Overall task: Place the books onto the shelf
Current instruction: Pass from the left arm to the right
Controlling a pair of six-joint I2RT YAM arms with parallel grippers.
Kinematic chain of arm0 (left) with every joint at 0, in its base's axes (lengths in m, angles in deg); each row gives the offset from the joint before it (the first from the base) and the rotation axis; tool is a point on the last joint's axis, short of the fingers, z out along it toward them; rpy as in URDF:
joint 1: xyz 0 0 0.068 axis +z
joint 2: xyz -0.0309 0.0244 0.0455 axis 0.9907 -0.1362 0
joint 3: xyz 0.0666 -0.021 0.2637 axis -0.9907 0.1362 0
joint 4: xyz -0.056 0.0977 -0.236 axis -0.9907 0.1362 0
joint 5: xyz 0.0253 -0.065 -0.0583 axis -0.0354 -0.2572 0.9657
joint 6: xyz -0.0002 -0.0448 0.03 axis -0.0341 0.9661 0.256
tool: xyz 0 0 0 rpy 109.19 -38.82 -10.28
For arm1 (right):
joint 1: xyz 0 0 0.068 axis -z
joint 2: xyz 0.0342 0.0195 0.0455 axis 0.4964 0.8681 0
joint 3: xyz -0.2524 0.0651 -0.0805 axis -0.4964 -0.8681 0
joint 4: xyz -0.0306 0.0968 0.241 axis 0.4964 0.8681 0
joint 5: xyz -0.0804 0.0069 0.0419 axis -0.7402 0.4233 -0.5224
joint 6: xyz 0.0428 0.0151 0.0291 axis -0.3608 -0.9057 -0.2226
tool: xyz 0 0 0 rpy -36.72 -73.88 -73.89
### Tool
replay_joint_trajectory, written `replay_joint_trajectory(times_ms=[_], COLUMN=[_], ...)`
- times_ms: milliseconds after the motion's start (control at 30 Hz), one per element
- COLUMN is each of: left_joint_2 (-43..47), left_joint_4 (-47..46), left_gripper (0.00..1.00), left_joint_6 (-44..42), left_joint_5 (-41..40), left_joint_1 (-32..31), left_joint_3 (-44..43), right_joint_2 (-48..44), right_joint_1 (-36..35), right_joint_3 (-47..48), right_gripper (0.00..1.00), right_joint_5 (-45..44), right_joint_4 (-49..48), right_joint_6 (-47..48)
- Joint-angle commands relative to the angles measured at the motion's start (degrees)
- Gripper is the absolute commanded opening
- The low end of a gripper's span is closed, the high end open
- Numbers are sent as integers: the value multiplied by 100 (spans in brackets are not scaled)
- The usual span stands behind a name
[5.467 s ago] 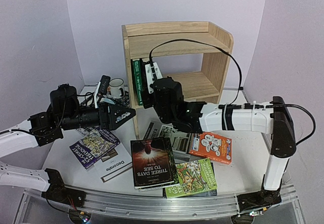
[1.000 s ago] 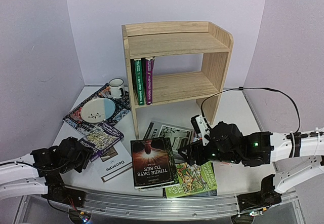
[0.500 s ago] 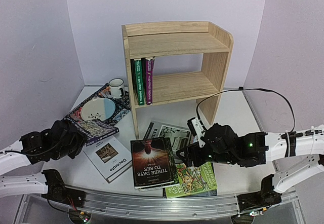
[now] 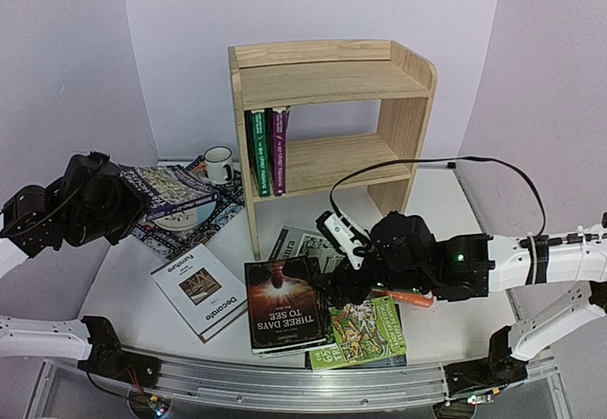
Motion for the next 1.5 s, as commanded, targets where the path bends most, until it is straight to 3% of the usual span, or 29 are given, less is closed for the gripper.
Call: replay_joint_trajectory(times_ms=[0,133,400,800,1067,1467], left_joint_2=[-24,11,-168,-413,-609,-578], left_joint_4=[328,679,1235,1273,1267,1264], left_gripper=[0,0,0,4,3,3], left_joint_6=[-51,182,650,699,304,96], left_joint_5=[287,565,1467,2763,3090,3603], left_joint_1=[4,11,8,9,7,7], left_joint_3=[-590,-781,-1055,-970,-1119,-1065], right_joint_2=[350,735,2103,3314,3511,3680], right_joint_1=[-390,-573,-985,-1126,-1126,-1101], right_joint_3=[109,169,1458,2740,2892,2823], right_gripper=[90,89,87,79,63,55], right_joint_5=[-171,-46,-129,-180,-335,-897], right_joint_4=[-1138,-1910,-2416,-2646,-2518,-2490], right_joint_6=[2252,3248,4404,4727,4846,5000])
